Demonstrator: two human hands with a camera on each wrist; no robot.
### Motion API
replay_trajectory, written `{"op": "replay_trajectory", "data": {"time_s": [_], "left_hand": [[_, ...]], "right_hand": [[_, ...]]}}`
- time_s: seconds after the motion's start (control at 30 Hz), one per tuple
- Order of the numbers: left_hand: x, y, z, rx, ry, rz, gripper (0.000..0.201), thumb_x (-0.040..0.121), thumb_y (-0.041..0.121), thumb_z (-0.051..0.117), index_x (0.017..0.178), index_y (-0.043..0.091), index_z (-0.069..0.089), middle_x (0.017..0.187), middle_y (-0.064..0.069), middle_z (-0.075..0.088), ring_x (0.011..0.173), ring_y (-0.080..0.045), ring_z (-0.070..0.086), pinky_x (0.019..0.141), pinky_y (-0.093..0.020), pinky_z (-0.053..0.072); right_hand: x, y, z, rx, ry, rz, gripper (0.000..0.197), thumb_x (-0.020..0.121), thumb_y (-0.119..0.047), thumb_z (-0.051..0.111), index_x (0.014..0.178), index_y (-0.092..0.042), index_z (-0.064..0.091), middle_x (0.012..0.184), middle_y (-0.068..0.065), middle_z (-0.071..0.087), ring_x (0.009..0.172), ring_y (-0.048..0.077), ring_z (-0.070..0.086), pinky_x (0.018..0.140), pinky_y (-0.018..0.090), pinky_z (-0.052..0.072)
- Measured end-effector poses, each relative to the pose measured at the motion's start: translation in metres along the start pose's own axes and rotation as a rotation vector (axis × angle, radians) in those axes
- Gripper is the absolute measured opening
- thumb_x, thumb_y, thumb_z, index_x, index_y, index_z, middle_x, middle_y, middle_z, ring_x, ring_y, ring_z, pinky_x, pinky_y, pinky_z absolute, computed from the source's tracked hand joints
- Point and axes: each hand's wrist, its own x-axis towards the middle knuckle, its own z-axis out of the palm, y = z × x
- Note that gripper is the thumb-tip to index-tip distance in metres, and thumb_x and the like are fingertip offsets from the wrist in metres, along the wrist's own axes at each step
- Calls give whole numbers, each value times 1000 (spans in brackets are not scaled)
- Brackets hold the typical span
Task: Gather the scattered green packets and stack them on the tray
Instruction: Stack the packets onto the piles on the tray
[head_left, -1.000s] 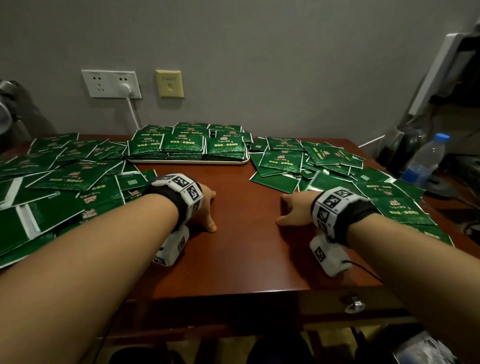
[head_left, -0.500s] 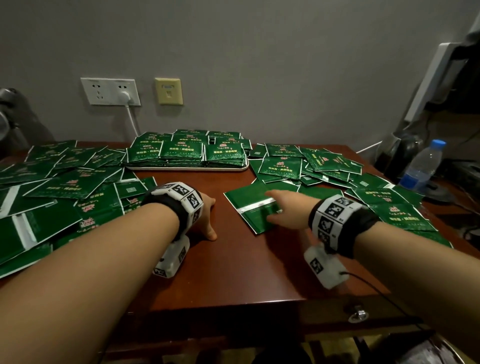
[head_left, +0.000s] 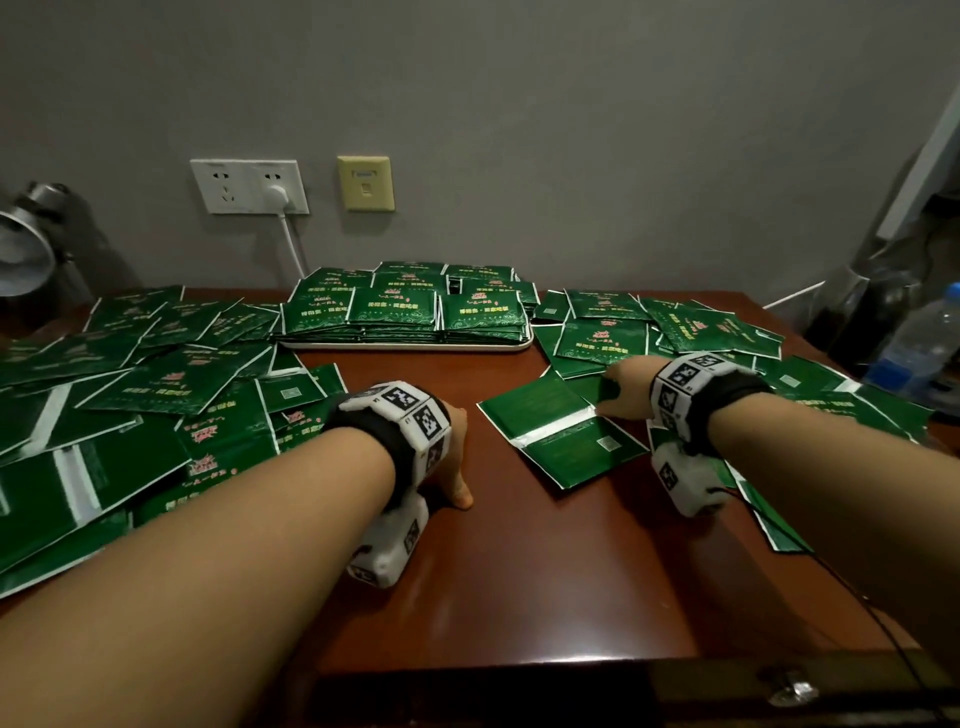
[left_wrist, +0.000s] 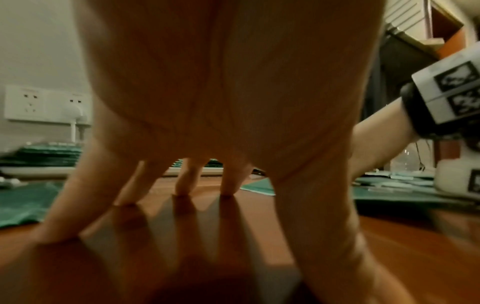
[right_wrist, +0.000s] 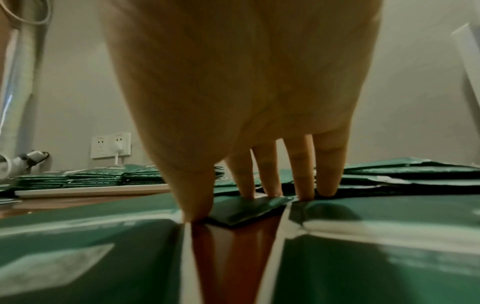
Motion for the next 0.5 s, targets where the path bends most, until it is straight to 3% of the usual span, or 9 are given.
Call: {"op": "replay_trajectory", "data": {"time_s": [0.07,0.13,0.2,0.3,0.4,0.5], "left_hand": [[2,4,-9,-85,1,12,90,74,85,43,130,15,56,125,-9,61,111,-28,59,94,-37,46],[11,11,-22,-179,28,12,80,87,76,34,118,7,62,111,-9,64,105,-27,60,90,-34,46],[21,18,-28,-232,81,5,73,87,71,45,115,5,60,107,-7,60,100,-28,59,86,-34,48],[35,23,-22,-193,111,-9,81,70,71,67,124,12,49,123,-11,50,109,-31,53,90,-40,46],[39,20,-17,-305,100,77,79,72,51,79,131,10,46,127,-8,56,112,-28,55,89,-34,47],[28,6,-16,-366,82,123,62,75,36,80,125,10,56,120,-6,61,108,-25,58,82,-28,45]], "right_hand": [[-3,1,0,-45,-7,-26,63,89,-64,49,128,-16,58,113,6,66,100,24,63,82,31,53],[-6,0,3,-82,-4,-61,66,86,-69,49,126,-17,60,110,5,67,98,24,64,81,31,54],[-12,-1,4,-99,17,-94,68,83,-71,51,126,-19,61,110,4,68,98,24,64,83,33,55],[-22,-4,6,-104,73,-186,64,81,-69,56,124,-22,63,112,2,68,99,25,64,84,34,55],[-38,-12,10,-48,104,-300,52,81,-62,61,110,-19,65,102,1,65,93,25,63,79,36,56],[-52,-20,14,18,113,-338,54,79,-57,63,118,-20,58,110,1,55,100,25,60,84,38,53]]}}
